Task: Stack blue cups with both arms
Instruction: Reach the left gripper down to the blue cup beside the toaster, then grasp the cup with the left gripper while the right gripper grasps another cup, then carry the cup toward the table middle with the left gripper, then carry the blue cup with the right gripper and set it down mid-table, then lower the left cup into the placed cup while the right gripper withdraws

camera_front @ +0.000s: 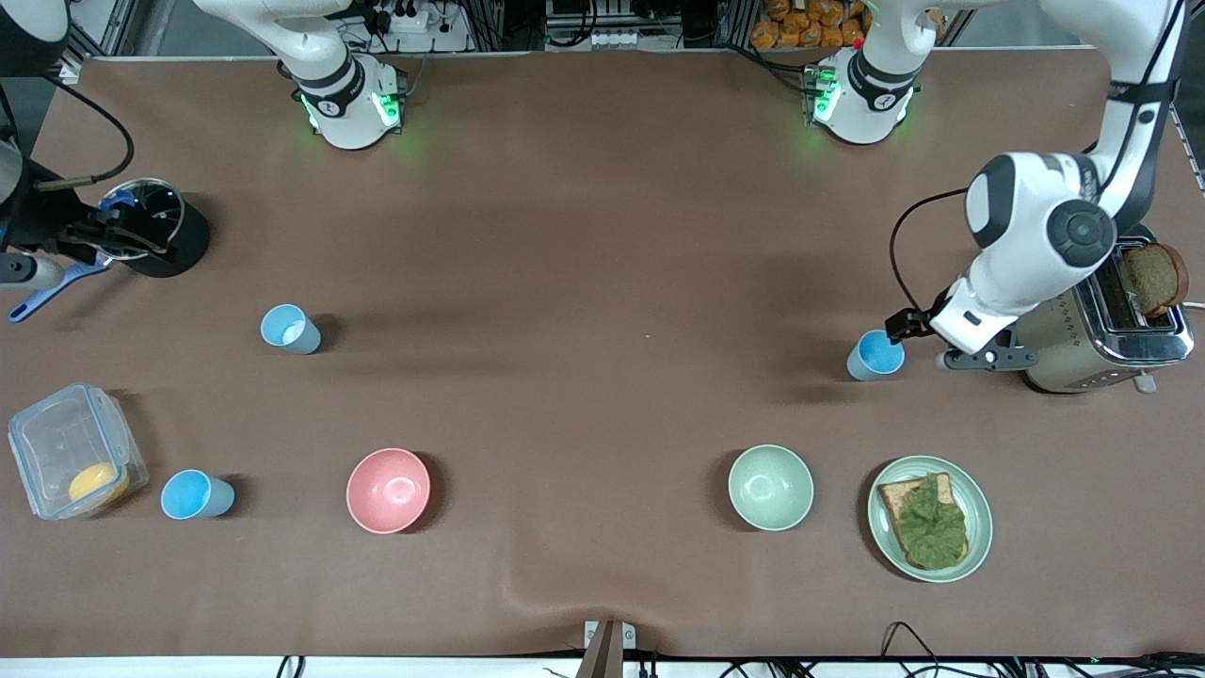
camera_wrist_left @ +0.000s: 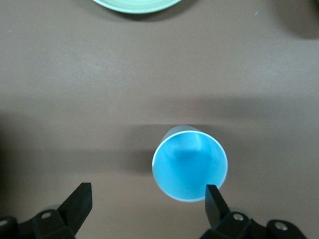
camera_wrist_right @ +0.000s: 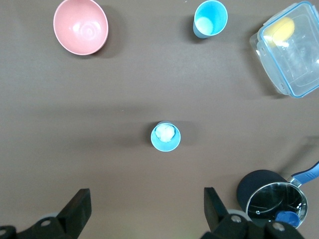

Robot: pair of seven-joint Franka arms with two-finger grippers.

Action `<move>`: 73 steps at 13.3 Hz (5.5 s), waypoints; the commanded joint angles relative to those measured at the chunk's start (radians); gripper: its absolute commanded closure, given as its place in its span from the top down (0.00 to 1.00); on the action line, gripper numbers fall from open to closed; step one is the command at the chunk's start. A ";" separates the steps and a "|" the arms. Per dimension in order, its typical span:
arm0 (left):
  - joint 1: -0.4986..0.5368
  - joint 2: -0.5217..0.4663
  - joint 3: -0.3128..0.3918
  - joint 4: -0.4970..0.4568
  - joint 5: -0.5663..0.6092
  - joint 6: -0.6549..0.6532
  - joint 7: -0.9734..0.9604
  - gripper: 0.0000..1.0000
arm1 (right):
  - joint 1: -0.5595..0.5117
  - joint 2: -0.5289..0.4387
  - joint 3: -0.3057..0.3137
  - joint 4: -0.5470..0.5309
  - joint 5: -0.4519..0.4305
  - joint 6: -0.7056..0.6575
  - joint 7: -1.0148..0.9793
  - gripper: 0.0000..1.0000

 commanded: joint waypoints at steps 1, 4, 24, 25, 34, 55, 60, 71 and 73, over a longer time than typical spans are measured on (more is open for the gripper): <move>0.008 0.052 -0.005 0.001 -0.006 0.061 0.028 1.00 | 0.000 0.062 0.006 0.005 0.000 0.003 0.002 1.00; 0.005 0.090 -0.005 -0.001 -0.004 0.088 0.030 0.54 | -0.003 0.176 0.006 -0.003 0.002 0.007 0.008 1.00; -0.018 0.021 -0.175 0.491 -0.009 -0.477 -0.204 0.00 | 0.017 0.300 0.009 -0.502 0.003 0.616 0.016 1.00; -0.018 0.021 -0.195 0.510 -0.009 -0.494 -0.246 0.00 | 0.018 0.308 0.009 -0.502 0.003 0.616 0.018 0.98; -0.019 0.034 -0.361 0.556 -0.009 -0.498 -0.561 0.00 | 0.043 0.328 0.009 -0.447 0.016 0.548 0.019 0.00; 0.001 0.054 -0.361 0.562 -0.007 -0.498 -0.562 0.00 | 0.655 0.621 0.009 0.003 0.304 0.578 0.903 0.00; -0.002 0.057 -0.361 0.562 -0.009 -0.498 -0.562 0.00 | 0.650 0.609 0.003 0.041 0.289 0.560 0.897 1.00; -0.261 0.170 -0.358 0.649 -0.006 -0.437 -1.023 0.00 | 0.295 0.443 -0.023 0.172 0.120 0.064 0.414 1.00; -0.370 0.245 -0.352 0.734 0.001 -0.397 -1.170 0.00 | 0.239 0.405 -0.025 0.151 0.111 0.050 0.288 1.00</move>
